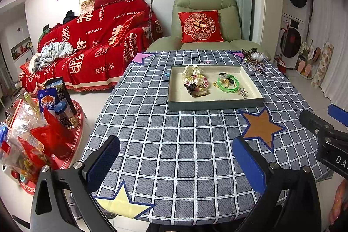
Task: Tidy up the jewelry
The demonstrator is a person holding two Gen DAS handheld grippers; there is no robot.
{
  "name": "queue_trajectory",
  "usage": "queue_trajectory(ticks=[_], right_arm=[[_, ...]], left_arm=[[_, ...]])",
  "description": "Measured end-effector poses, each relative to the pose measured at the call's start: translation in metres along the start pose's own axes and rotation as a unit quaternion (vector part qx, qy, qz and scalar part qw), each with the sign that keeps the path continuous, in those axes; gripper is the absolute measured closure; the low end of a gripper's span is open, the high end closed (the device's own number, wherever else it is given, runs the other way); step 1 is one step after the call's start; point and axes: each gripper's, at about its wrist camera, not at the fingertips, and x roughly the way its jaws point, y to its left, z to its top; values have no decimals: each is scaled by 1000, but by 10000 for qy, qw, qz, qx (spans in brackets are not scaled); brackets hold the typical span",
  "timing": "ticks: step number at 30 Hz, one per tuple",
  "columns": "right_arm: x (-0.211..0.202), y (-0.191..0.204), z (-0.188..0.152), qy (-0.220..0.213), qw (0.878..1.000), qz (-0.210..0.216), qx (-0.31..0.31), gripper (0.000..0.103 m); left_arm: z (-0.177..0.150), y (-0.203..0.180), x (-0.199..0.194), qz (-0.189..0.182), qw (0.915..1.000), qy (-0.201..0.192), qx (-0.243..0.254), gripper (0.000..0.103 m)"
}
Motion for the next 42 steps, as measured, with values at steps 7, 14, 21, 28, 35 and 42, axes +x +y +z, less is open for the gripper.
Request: queue_trajectory(ticks=[7, 14, 21, 28, 35, 42], right_arm=[[0, 0, 0, -6, 10000, 6, 6, 14], [0, 0, -1, 0, 10000, 8, 7, 14], [0, 0, -1, 1, 10000, 11, 10, 14], [0, 0, 0, -1, 10000, 15, 16, 14], [-1, 0, -1, 4, 10000, 12, 4, 14], [-1, 0, -1, 7, 10000, 15, 4, 14]], left_arm=[[-1, 0, 0, 7, 10000, 2, 0, 0], [-1, 0, 0, 7, 10000, 1, -9, 0], [-2, 1, 0, 17, 10000, 0, -11, 0], [-2, 1, -1, 11, 10000, 2, -5, 0], [-3, 1, 0, 5, 10000, 10, -13, 0], [-6, 3, -2, 17, 10000, 1, -18, 0]])
